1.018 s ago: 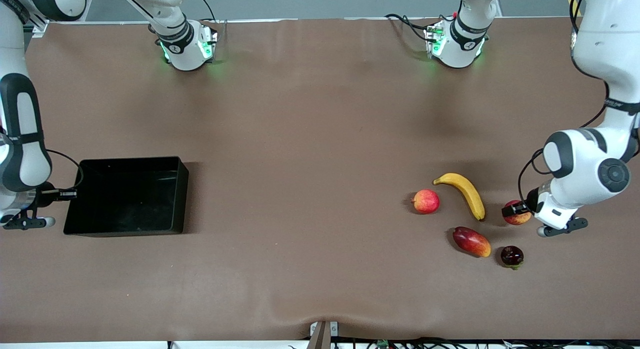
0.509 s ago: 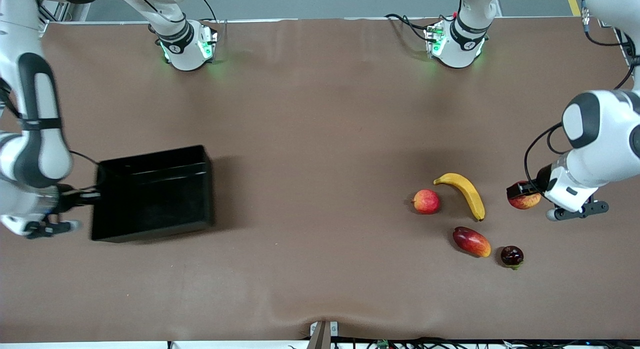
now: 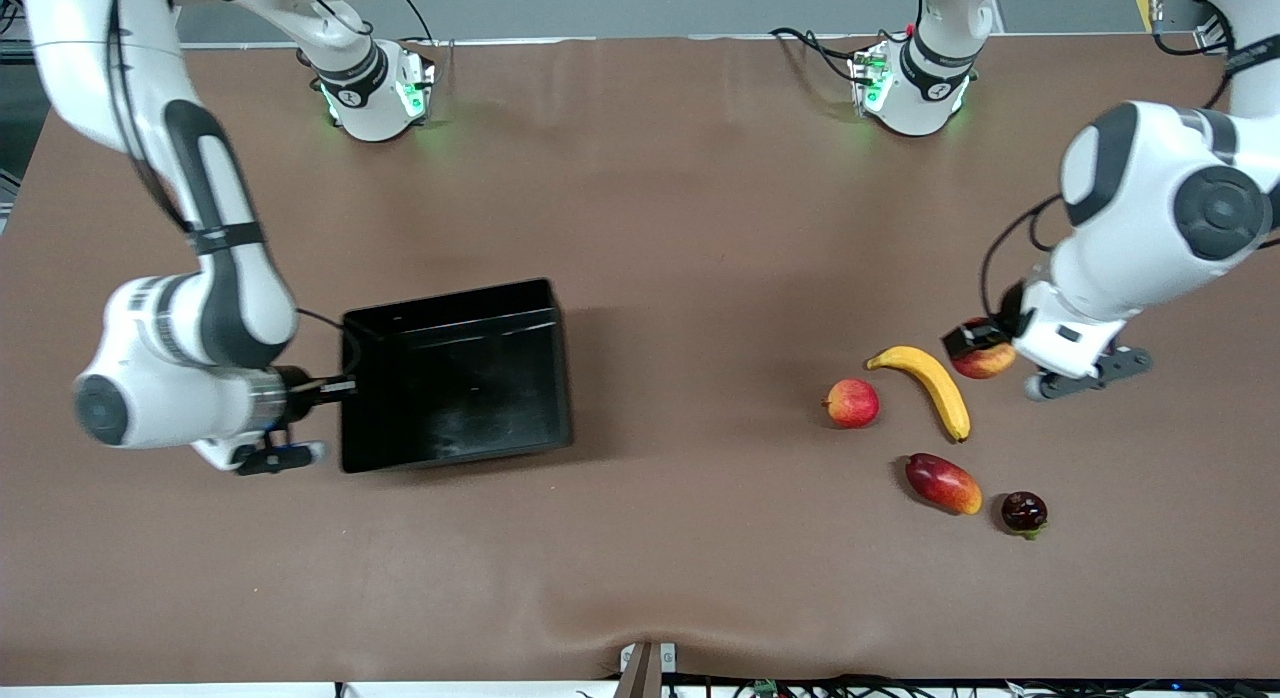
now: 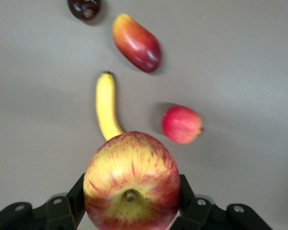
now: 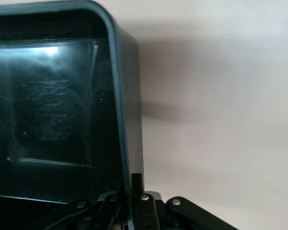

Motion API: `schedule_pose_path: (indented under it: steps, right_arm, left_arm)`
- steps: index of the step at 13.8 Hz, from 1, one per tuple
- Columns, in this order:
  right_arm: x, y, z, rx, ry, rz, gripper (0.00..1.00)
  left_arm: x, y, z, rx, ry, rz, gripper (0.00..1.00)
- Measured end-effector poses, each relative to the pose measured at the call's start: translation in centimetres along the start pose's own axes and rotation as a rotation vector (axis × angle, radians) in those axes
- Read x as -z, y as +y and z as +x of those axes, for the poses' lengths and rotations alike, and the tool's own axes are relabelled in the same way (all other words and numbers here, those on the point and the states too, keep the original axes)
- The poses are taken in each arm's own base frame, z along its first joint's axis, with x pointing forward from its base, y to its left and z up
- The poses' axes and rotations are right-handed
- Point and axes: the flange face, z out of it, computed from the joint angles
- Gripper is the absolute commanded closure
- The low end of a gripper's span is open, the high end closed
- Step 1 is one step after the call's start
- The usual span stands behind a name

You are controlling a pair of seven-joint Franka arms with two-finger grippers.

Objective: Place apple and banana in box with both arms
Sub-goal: 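Carry the apple toward the box with the left gripper while the right gripper withdraws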

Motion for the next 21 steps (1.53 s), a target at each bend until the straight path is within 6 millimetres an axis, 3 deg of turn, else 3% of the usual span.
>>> schedule_pose_path:
  steps: [5, 6, 7, 9, 10, 13, 16, 19, 21]
  right_arm:
    - [-4.3, -12.3, -0.5, -0.117, 0.018, -0.053, 0.99]
    - [-5.5, -14.5, -0.8, -0.131, 0.033, -0.061, 0.94]
    - [-6.7, -16.6, -1.2, -0.140, 0.049, -0.068, 0.79]
    - [-9.0, -19.7, -2.0, -0.138, 0.077, -0.077, 0.12]
    - [-10.0, -20.6, -2.4, -0.129, 0.088, -0.080, 0.00]
    - [-11.4, -21.1, -2.8, -0.120, 0.097, -0.084, 0.00]
    - [-10.3, -20.3, -2.7, -0.134, 0.100, -0.084, 0.00]
    - [-6.3, -18.6, -2.6, -0.163, 0.134, -0.063, 0.00]
    - [-2.4, -15.6, -2.4, -0.204, 0.166, -0.040, 0.00]
  left_arm:
    - [0.3, 6.8, -4.2, 0.090, -0.008, -0.021, 1.00]
    - [0.4, 8.0, -5.0, 0.101, -0.007, -0.024, 1.00]
    - [0.4, 9.3, -5.8, 0.115, -0.005, -0.030, 1.00]
    - [0.0, 11.9, -7.2, 0.155, 0.000, -0.052, 1.00]
    - [-0.6, 13.2, -7.9, 0.177, -0.003, -0.063, 1.00]
    - [-3.5, 16.7, -9.4, 0.236, -0.034, -0.088, 1.00]
    - [-6.2, 19.5, -10.0, 0.261, -0.079, -0.091, 1.00]
    - [-8.9, 22.9, -10.8, 0.304, -0.058, -0.055, 1.00]
    - [-11.2, 25.5, -11.8, 0.340, -0.050, -0.034, 1.00]
